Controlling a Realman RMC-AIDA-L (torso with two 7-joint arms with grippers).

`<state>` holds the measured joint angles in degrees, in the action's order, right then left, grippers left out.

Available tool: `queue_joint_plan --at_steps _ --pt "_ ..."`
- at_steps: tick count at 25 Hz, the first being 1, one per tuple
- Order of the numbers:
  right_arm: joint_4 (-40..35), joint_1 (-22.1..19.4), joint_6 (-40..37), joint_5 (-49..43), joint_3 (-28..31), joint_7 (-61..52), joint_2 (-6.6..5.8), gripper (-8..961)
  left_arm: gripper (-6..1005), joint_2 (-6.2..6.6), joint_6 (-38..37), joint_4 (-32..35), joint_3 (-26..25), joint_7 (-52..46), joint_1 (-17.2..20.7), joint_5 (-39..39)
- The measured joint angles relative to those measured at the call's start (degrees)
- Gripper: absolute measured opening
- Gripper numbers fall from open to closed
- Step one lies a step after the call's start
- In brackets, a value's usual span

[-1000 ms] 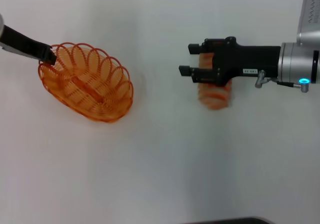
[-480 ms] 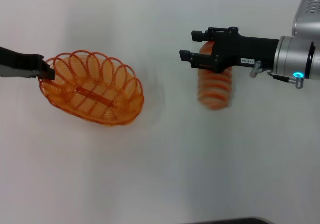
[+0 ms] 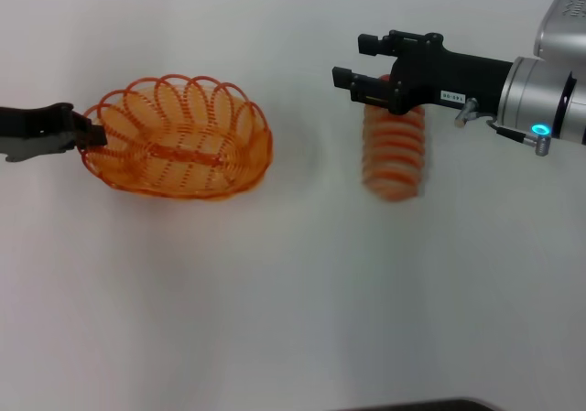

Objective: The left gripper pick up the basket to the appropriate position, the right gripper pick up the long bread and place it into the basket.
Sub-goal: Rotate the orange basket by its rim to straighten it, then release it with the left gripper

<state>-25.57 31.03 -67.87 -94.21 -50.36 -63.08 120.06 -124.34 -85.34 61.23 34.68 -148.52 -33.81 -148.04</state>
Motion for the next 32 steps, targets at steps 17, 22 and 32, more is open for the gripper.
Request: queue_joint_plan --at_steps 17,22,32 --pt "3.21 0.08 1.16 4.82 0.00 2.27 0.09 663 90 -0.12 6.94 -3.20 5.84 -0.47 5.23 7.23" --pt "3.56 0.08 1.27 4.82 -0.02 2.27 0.08 663 91 -0.23 7.56 -3.90 5.89 -0.55 5.62 7.65" --pt "5.03 0.89 1.44 4.84 -0.10 3.49 0.08 663 90 -0.26 10.31 -5.88 6.38 -0.63 7.37 12.08"
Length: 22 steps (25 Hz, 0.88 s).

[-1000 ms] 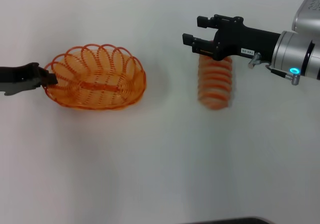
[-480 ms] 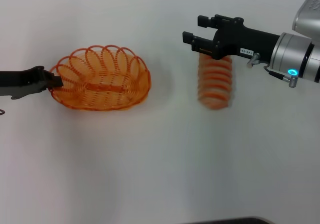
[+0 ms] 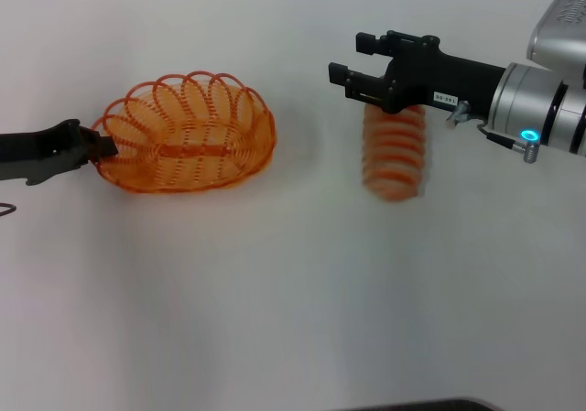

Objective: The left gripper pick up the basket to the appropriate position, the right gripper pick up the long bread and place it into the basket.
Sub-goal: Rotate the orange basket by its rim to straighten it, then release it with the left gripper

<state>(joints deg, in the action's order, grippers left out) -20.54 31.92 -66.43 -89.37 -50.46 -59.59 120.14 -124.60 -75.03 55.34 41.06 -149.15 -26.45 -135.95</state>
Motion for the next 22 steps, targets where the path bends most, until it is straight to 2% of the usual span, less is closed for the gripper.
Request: queue_joint_plan --at_steps 16,22 --pt "0.76 0.60 0.29 -0.01 -0.07 0.88 0.00 664 89 0.24 1.61 -0.51 0.29 0.00 0.58 1.45" --pt "0.76 0.75 0.61 -0.01 -0.07 0.88 0.00 665 134 0.34 0.38 -0.55 0.33 0.53 0.74 2.45"
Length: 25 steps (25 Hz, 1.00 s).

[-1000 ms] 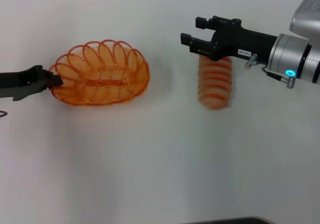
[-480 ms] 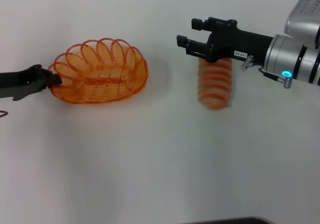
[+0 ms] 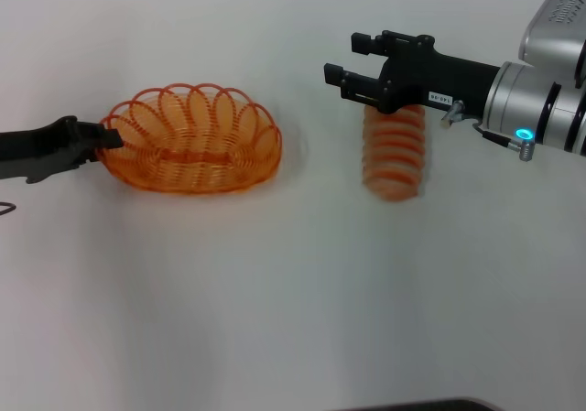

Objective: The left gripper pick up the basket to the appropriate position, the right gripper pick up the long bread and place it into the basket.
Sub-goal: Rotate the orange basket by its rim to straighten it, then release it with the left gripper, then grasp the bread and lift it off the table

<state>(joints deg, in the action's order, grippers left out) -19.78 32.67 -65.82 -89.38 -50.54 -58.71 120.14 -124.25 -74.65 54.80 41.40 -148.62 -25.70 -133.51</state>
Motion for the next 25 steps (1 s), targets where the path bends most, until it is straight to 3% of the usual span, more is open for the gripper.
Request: queue_joint_plan --at_steps 5,10,18,25 --pt "0.00 0.03 0.06 0.00 0.00 0.00 0.00 666 312 0.08 -2.28 0.34 -0.10 3.26 0.41 2.36" --pt "0.20 0.03 -0.27 0.03 0.39 -0.44 0.01 666 400 0.36 -3.81 0.81 -1.26 10.47 1.96 6.93" --pt "0.70 -0.11 -1.16 2.99 0.31 -2.54 -0.08 668 581 0.77 -4.74 3.80 -6.94 19.59 4.82 5.91" --pt "0.71 -0.38 -3.67 3.82 0.83 -6.45 -0.27 669 677 0.66 -10.87 6.22 -13.53 36.93 6.81 9.36"
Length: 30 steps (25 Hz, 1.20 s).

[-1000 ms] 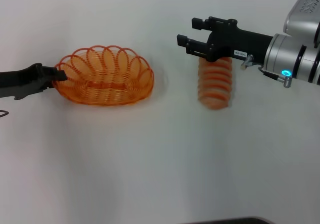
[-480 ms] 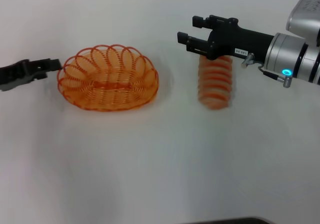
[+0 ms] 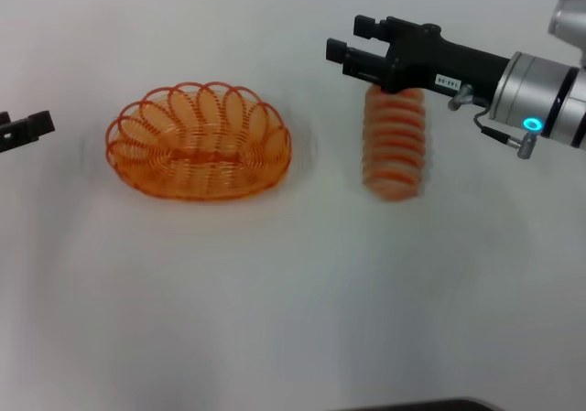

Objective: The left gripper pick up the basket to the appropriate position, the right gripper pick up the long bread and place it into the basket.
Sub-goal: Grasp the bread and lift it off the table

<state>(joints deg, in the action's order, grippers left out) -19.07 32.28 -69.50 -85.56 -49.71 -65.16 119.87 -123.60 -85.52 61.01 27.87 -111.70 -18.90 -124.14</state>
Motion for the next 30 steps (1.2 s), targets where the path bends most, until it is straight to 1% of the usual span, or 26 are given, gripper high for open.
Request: queue_joint_plan --at_steps 3,5,6,9,11,14,16,19,22,27,30 --pt "-0.53 -0.37 -3.30 0.99 0.04 -3.56 -0.39 670 775 0.11 -3.93 0.07 -2.25 7.61 0.16 1.42" --pt "-1.29 -0.69 -5.98 1.17 0.05 -7.95 -0.97 671 840 0.21 -7.62 -0.80 -3.93 14.84 0.43 2.88" --pt "-1.87 -0.85 -6.97 1.09 0.01 -10.88 -1.33 671 853 0.26 -9.72 -1.46 -4.75 18.36 0.63 3.58" --pt "-3.76 -1.25 -8.78 0.24 -0.35 -20.21 -2.78 672 892 0.38 -17.09 -3.07 -7.04 28.38 1.33 5.43" --pt "-4.75 -1.26 -9.65 -1.25 -0.49 -26.77 -4.19 673 905 0.34 -20.64 -3.82 -8.03 33.09 1.73 5.82" --pt "-6.63 -0.76 -11.47 -4.21 -0.50 -36.48 -6.03 674 905 0.29 -23.07 -5.00 -8.37 38.38 2.49 5.67" --pt "-9.03 -0.24 -13.09 -6.97 -0.50 -43.84 -6.78 675 904 0.14 -23.50 -5.50 -8.10 41.30 3.16 5.19" --pt "-13.26 1.01 -14.40 -12.02 -0.53 -54.04 -7.01 676 904 -0.08 -24.06 -6.62 -7.93 45.35 4.07 4.44" --pt "-16.03 3.68 -14.96 -18.52 -0.56 -64.50 -7.14 737 903 -0.20 -24.15 -8.33 -7.87 49.37 4.78 3.75" --pt "-16.98 9.61 -16.72 -30.56 -0.18 -79.40 -8.00 838 900 -0.32 -23.84 -10.51 -7.83 54.44 5.39 1.52" --pt "-19.06 11.25 -18.18 -35.20 0.27 -86.37 -8.19 885 900 -0.33 -23.79 -11.41 -7.74 55.88 5.43 -0.96"
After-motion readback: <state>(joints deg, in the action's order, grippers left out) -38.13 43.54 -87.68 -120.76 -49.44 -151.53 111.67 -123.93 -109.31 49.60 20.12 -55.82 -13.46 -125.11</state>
